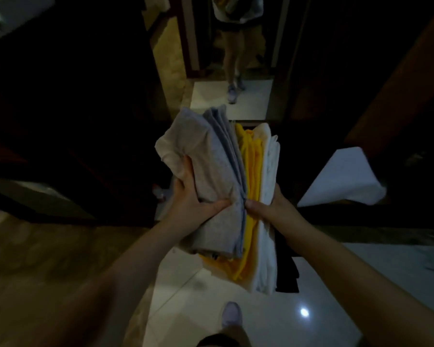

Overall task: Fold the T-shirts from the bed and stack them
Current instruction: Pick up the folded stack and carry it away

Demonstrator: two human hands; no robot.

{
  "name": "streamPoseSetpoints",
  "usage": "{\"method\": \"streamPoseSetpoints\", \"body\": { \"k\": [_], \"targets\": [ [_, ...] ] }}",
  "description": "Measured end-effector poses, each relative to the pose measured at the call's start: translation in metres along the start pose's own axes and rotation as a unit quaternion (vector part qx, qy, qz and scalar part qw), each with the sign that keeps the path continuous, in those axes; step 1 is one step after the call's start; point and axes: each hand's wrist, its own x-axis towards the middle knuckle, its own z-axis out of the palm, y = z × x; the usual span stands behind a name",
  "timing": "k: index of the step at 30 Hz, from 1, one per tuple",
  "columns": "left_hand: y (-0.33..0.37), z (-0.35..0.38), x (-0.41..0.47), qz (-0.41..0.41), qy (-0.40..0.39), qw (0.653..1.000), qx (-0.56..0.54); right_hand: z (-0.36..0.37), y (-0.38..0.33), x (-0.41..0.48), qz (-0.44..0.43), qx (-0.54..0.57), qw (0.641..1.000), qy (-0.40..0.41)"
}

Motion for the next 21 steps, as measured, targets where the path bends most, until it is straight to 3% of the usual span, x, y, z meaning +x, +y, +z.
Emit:
{"method": "streamPoseSetpoints", "body": {
  "k": [7, 16, 21],
  "targets": [
    [0.084, 0.084, 0.032, 0.01, -0.018, 1.0, 0.009, -0.124, 0.003, -0.001, -0.008, 0.017, 1.0, 0.003],
    [0.187, 0.225, 0.012, 0.013, 0.049, 0.998, -0.032, -0.295, 0.017, -0.036, 0.0, 0.004, 0.998, -0.059],
    [0.221, 0.286, 0.014, -0.022, 0.002, 0.998, -0.064, -0.365, 0.03, -0.052, 0.031, 0.03, 0.997, -0.071]
  ]
}}
